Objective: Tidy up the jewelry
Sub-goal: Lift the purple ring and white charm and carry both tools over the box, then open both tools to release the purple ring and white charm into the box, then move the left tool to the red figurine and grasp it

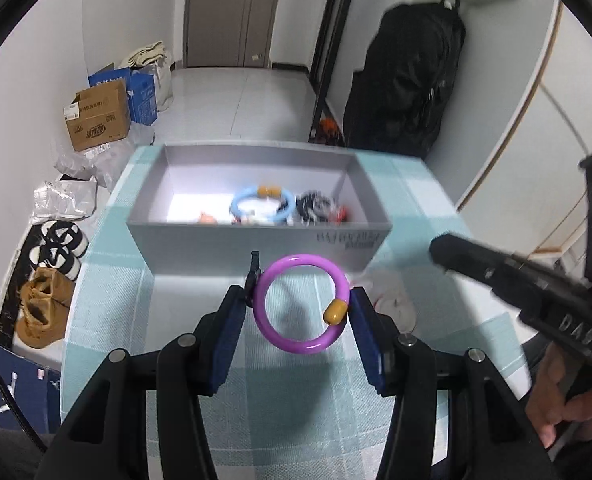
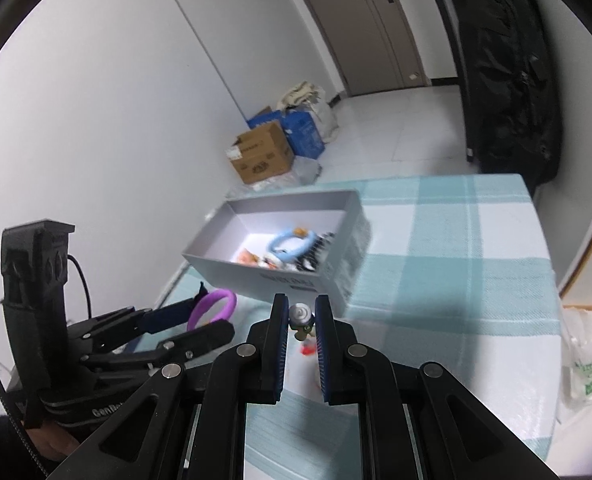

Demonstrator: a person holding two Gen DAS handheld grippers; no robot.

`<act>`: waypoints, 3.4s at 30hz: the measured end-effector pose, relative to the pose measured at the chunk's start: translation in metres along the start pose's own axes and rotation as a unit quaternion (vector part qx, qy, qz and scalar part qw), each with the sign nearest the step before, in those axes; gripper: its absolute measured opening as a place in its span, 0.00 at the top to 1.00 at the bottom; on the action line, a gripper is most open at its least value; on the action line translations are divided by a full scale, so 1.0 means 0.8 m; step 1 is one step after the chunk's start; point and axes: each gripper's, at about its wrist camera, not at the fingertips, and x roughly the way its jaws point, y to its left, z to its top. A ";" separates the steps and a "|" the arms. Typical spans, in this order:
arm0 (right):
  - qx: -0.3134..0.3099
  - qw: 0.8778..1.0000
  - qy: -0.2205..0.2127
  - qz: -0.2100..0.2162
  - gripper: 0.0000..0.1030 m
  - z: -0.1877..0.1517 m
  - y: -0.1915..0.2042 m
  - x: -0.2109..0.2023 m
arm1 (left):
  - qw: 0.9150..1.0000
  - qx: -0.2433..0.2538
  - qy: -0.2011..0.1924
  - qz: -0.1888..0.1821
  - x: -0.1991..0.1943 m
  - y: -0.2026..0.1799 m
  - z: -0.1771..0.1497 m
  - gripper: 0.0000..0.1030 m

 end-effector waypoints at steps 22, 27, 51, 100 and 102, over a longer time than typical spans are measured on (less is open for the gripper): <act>-0.054 0.997 -0.026 0.058 0.88 0.093 0.027 0.045 | 0.997 -0.054 -0.045 -0.031 0.020 0.049 0.088 0.54; -0.056 0.996 -0.024 0.062 0.88 0.106 0.020 0.062 | 0.997 -0.047 -0.043 -0.034 0.034 0.048 0.100 0.54; -0.033 0.998 0.001 0.062 0.88 0.111 0.001 0.097 | 0.998 -0.053 -0.015 -0.039 0.063 0.046 0.099 0.54; -0.015 0.998 -0.035 -0.049 0.08 0.033 -0.015 0.011 | 0.998 0.007 -0.011 -0.055 0.009 -0.002 0.030 0.36; -0.001 0.998 -0.030 -0.055 0.07 0.024 -0.021 0.007 | 0.998 0.007 -0.013 -0.055 0.005 -0.005 0.026 0.36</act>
